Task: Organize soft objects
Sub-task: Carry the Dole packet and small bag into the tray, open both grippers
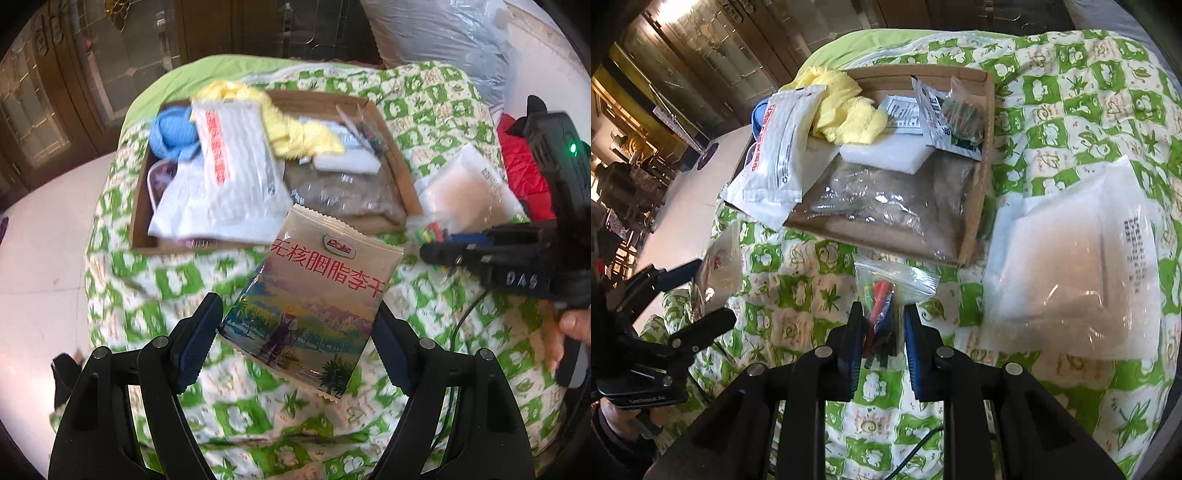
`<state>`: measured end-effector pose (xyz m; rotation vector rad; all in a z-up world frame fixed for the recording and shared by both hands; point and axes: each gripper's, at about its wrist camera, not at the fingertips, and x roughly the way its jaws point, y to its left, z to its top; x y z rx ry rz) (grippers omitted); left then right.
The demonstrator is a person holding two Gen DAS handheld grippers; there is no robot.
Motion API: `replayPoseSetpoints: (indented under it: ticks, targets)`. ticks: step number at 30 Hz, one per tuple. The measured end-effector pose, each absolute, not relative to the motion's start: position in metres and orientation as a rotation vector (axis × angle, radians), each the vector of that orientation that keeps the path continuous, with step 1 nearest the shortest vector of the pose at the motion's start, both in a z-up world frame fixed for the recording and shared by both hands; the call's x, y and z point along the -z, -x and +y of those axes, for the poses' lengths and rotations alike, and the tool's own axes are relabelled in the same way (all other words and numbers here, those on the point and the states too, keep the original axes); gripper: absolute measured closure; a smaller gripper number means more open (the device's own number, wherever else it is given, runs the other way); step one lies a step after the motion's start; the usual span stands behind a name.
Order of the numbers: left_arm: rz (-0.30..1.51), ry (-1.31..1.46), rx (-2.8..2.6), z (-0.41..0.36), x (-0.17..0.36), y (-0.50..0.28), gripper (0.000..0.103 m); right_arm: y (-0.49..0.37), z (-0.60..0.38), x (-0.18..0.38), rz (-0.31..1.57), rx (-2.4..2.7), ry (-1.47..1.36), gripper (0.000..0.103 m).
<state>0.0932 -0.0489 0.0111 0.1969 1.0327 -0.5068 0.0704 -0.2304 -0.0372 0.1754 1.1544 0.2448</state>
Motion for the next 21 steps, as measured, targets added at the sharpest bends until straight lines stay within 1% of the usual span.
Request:
replayPoseSetpoints:
  ticks: [7,16,21]
  targets:
    - [1.036,-0.196,0.517,-0.069,-0.016,-0.119,0.023,-0.081,-0.238,0.030,1.138,-0.237,-0.183,0.083]
    - [1.108,-0.168,0.499,-0.083,0.000,-0.159,0.023,-0.091,-0.253,0.028,1.137,-0.226,-0.207,0.083]
    - [1.139,-0.173,0.511,-0.096,0.011,-0.171,0.023,-0.109,-0.259,0.016,1.149,-0.229,-0.202,0.083]
